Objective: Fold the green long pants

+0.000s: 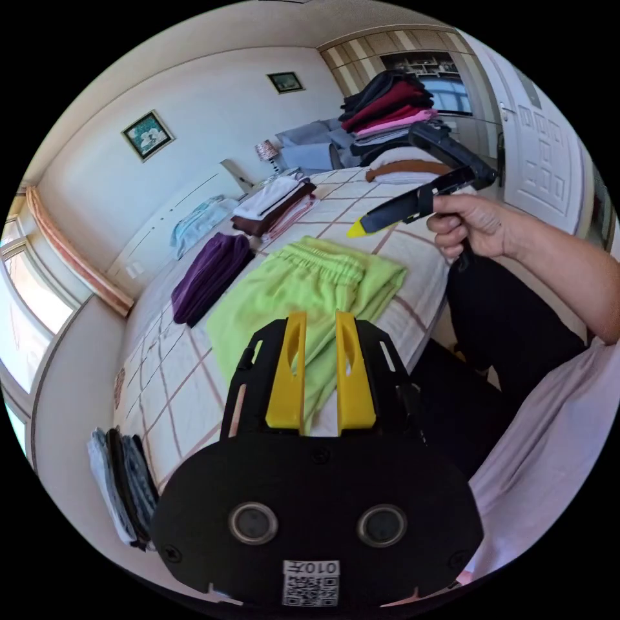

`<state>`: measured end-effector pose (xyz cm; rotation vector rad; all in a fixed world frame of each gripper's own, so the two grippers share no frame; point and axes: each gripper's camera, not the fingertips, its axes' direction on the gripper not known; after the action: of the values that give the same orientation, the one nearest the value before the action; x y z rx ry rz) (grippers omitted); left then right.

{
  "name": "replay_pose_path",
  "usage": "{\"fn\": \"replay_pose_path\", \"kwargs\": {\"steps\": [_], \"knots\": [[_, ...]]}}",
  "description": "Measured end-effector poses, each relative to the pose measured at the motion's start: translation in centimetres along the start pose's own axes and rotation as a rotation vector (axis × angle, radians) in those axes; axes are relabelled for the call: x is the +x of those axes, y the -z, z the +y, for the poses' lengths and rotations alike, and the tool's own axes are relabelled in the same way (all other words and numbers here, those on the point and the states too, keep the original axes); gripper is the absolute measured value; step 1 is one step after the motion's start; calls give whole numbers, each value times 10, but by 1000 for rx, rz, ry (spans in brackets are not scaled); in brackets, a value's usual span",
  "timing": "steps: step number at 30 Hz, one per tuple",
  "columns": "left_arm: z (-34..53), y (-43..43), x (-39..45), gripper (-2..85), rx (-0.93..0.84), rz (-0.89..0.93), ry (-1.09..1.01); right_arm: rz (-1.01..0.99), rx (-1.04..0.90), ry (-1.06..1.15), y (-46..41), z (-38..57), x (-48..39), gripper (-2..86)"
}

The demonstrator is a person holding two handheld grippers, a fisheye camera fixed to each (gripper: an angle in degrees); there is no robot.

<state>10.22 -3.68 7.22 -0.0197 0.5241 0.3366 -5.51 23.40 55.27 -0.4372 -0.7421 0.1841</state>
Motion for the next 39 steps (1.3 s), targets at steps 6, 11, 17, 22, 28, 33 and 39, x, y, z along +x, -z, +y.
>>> {"fn": "replay_pose_path", "kwargs": {"steps": [6,11,17,22,28,33,39], "knots": [[103,-45,-41,103,-216,-14,266,76,-264,-72,-48,-68,22,115],[137,-84,-33,81,-253,-15,370,40,-268,-168,-75,-55,25,97],[147,-112,-9,24,-314,-43,349,-51,-182,-18,-6,-80,17,50],[164,-120,10,9,-304,-50,309,37,-371,-29,-24,-62,47,52],[185,-111,11,6,-334,-4,313,-181,-253,-135,-9,-33,93,69],[205,-54,3,3,-168,-52,391,94,-54,7,51,-70,58,84],[177,-81,21,18,-111,31,307,110,-179,21,-8,-130,58,103]]}}
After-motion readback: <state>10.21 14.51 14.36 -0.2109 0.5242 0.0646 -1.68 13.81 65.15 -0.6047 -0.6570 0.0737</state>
